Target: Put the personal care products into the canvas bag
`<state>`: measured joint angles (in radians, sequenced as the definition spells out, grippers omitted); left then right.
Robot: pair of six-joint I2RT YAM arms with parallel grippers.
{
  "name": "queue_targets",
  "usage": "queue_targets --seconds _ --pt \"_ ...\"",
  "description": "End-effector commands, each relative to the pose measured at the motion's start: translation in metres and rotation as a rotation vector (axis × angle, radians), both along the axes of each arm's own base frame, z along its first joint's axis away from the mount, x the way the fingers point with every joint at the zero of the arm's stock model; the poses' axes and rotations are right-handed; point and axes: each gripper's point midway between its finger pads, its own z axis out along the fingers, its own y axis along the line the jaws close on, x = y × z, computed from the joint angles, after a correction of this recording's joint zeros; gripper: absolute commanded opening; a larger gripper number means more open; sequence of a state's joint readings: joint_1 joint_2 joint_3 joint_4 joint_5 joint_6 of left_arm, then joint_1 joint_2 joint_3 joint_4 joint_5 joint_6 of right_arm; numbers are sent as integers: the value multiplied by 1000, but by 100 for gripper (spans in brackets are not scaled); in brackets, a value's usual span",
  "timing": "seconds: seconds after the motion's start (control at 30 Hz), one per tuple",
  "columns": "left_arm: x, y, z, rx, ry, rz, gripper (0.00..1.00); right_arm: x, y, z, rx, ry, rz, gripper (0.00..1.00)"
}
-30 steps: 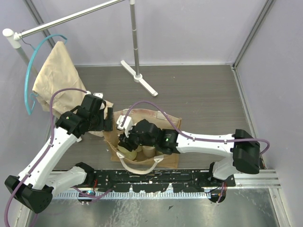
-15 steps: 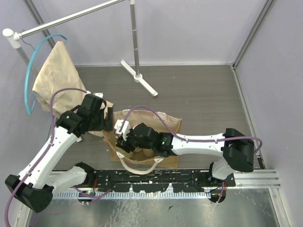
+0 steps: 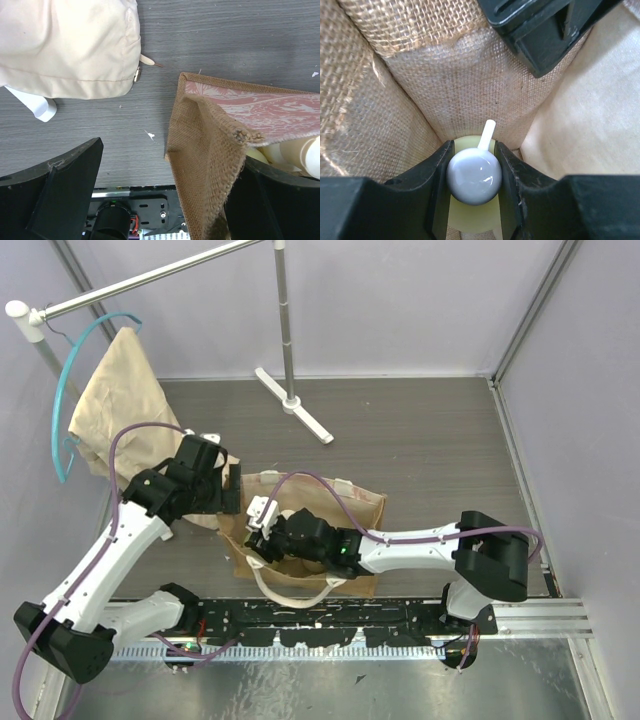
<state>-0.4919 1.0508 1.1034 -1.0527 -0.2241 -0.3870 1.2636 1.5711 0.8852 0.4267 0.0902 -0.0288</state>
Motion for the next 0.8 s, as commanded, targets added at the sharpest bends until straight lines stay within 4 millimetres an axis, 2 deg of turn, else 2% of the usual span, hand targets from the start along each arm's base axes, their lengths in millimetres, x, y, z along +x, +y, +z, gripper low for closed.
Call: queue_targets --seconds 0.0,0.1,0.13,0.23,0.37,0.57,0.67,0.77 --pt "3 -1 7 -3 -12 -2 98 25 4 47 140 -109 -78 1" --pt "4 -1 7 2 -10 -4 98 22 3 35 92 -84 -65 1" --pt "4 0 8 3 -11 -3 98 22 2 34 77 -77 -67 3" --pt "4 -1 8 1 -13 -2 98 23 -1 39 56 -72 -79 27" --pt "4 -2 7 -4 -11 -2 98 23 -4 63 88 -88 -87 63" --pt "6 -4 7 -11 -12 -1 98 28 -6 100 128 -114 -111 99" --pt "7 -5 8 -17 -17 0 98 32 -10 124 143 -131 -141 100" --pt "9 -5 10 -18 -24 1 98 41 -19 157 158 -162 -197 100"
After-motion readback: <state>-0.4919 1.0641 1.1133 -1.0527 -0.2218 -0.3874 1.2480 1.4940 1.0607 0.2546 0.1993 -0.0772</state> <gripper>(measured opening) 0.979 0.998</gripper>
